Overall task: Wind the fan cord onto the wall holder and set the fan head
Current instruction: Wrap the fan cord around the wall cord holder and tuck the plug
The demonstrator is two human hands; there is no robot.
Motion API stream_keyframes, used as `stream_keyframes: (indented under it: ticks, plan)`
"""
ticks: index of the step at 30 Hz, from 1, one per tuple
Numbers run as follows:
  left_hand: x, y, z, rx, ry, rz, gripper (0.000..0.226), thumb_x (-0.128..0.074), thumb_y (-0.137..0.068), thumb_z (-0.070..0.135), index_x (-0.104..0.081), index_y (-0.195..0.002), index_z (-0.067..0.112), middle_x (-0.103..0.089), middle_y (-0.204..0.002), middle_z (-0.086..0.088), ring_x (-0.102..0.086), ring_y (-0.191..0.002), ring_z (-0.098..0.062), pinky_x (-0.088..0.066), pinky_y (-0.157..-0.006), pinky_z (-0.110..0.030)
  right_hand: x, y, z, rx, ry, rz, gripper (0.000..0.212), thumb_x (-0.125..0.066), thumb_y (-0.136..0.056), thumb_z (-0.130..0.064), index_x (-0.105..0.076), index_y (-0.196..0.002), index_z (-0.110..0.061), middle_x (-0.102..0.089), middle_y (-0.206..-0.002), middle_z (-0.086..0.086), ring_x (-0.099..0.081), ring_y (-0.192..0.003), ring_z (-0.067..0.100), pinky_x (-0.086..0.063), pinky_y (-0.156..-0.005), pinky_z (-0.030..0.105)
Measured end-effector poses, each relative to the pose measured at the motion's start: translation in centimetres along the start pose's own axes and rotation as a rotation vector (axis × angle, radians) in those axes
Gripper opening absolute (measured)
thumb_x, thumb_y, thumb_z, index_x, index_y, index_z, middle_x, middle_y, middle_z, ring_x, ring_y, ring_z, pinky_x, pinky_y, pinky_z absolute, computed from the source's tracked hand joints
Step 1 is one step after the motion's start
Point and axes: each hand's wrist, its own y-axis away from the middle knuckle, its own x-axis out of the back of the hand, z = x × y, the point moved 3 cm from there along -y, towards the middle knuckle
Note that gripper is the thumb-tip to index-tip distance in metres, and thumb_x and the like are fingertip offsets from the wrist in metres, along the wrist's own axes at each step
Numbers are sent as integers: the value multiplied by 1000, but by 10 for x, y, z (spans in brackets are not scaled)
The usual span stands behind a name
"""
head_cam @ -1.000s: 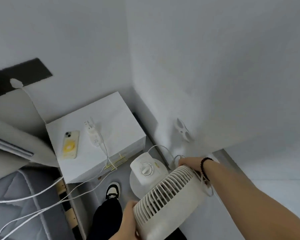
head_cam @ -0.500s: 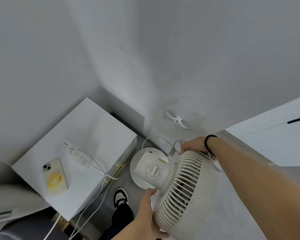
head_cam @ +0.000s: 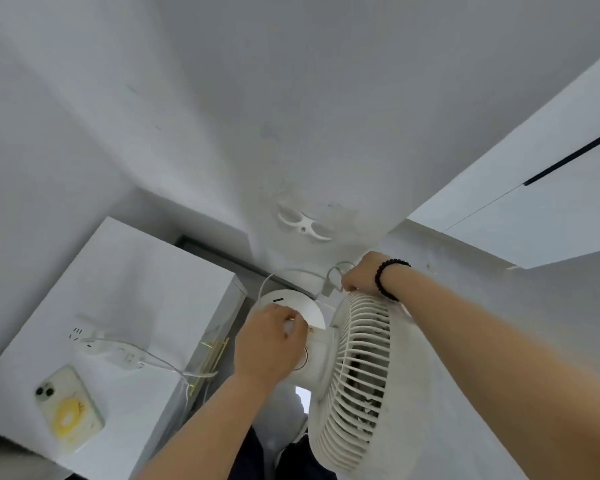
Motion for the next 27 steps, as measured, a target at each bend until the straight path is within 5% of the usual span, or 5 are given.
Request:
stream_keyframes:
  ticks: [7,11,16,22,27]
  plan:
    - [-18,-4,16,-100,37,59,29,-50,-82,37,-70,-72,18,-66,-70,7,-59,-68,-11,-46,-59,-22,-30,-22,-16,321,231,155,31,-60,-83,-27,-41,-61,-13,-48,-65,1,-48,-64,20,-38,-53,26]
    - [-27,2,13,-122,40,77,23,-54,-84,36,-71,-77,22,-68,-75,8,-60,-72,-10,-49,-67,-28,-33,-7,-22,482,166,198,32,-65,-83,-34,-47,-68,-12,-52,-67,1,-48,-64,18,-43,-60,30]
    - [-33,4,10,-147,16,14,23,-49,-85,43,-66,-84,26,-67,-83,10,-60,-80,-13,-49,-74,-31,-33,21,-26,603,218,387,42,-70,-80,-44,-42,-63,-17,-45,-60,-5,-41,-55,10,-32,-51,22]
    - [-39,3,6,-230,-92,-37,36,-45,-86,48,-63,-98,19,-67,-94,4,-59,-90,-18,-45,-74,-32,-41,66,-36,666,228,852,48,-60,-84,-54,-34,-61,-21,-42,-59,-5,-40,-56,14,-30,-50,26]
    - [-17,22,-4,-391,-68,-54,27,-49,-90,36,-54,-83,10,-54,-73,1,-51,-71,-19,-41,-65,-31,-84,126,-40,623,177,1264,34,-50,-90,-50,-40,-75,-21,-40,-63,-11,-47,-71,17,-26,-49,23]
